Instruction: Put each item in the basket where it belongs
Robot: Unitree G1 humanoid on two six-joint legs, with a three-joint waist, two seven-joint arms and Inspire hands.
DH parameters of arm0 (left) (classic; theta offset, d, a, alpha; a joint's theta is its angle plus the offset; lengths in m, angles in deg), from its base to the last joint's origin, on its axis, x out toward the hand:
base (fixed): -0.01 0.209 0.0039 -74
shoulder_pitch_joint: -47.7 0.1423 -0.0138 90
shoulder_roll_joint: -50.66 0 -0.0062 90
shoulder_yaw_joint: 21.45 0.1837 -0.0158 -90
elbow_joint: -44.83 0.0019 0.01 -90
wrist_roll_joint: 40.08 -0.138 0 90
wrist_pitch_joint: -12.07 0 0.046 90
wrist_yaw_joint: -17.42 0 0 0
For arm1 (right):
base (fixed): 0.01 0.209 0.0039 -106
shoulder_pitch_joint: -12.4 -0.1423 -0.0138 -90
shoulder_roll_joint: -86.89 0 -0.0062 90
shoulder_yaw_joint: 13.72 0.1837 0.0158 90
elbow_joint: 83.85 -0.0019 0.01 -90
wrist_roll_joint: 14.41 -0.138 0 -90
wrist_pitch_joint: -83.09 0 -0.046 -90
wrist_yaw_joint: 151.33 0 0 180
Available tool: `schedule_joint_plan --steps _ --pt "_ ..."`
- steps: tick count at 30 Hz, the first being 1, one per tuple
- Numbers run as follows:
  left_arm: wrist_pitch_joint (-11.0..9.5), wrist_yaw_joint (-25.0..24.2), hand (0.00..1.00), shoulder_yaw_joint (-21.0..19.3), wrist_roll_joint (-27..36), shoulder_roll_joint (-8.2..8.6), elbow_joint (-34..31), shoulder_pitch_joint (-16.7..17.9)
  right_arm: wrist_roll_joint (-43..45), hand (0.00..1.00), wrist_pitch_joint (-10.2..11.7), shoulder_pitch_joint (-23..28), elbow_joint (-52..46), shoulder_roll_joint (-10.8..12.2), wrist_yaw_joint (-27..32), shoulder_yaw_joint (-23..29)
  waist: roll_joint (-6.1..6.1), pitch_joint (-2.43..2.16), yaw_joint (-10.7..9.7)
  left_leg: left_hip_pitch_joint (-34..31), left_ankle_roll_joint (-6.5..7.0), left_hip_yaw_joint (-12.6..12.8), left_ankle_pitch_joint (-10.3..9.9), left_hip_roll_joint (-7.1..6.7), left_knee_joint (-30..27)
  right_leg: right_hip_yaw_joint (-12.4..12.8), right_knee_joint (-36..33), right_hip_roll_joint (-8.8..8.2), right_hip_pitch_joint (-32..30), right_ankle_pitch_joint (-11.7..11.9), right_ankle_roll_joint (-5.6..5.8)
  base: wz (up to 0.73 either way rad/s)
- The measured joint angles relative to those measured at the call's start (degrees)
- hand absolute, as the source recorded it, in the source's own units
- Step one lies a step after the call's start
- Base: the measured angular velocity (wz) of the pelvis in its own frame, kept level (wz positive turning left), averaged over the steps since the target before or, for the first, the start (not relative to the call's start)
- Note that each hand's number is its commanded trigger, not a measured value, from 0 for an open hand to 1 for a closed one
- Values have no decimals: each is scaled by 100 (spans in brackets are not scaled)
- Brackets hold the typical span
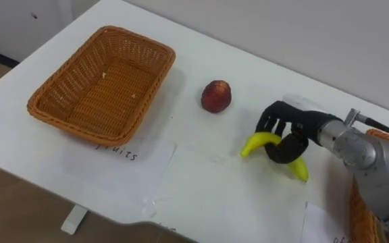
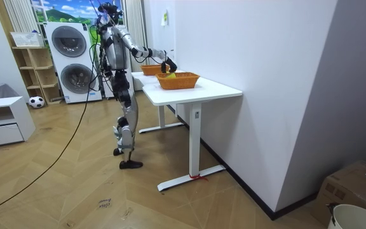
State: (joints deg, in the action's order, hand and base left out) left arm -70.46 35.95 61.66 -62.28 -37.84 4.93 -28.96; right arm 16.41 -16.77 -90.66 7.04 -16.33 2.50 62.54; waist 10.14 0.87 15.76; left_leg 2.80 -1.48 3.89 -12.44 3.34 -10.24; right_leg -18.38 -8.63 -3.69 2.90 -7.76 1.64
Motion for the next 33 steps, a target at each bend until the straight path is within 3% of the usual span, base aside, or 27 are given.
schedule_joint_plan --steps 3,9,22,30,33 --pt "2 -6 0 0 -61 21 1 15 -9 100 -16 1 -15 201 -2 214 3 -5 -23 2 0 -10 0 -1 5 -15 -3 -1 4 0 0 0" --pt "3 -17 0 -82 -97 82 13 120 -245 100 -14 0 -259 297 -10 357 -16 -14 -7 32 0 7 0 -5 -3 20 -10 -3 13 0 0 -1" --pt "31 -15 0 -191 -97 226 -5 287 -657 100 -35 -104 -390 317 184 432 -51 -5 20 82 2 -86 0 -11 12 -75 -14 -8 125 0 1 3" --pt "83 2 0 -232 -110 228 -17 381 -886 100 -72 -179 -467 373 347 468 -105 -5 103 116 2 -205 0 -13 19 -234 -3 -11 211 -1 1 8" --pt "93 1 0 -230 -110 228 -102 371 -957 100 -96 -283 -467 609 499 435 -153 2 189 105 2 -223 0 -14 8 -295 -3 -19 221 -1 2 4"
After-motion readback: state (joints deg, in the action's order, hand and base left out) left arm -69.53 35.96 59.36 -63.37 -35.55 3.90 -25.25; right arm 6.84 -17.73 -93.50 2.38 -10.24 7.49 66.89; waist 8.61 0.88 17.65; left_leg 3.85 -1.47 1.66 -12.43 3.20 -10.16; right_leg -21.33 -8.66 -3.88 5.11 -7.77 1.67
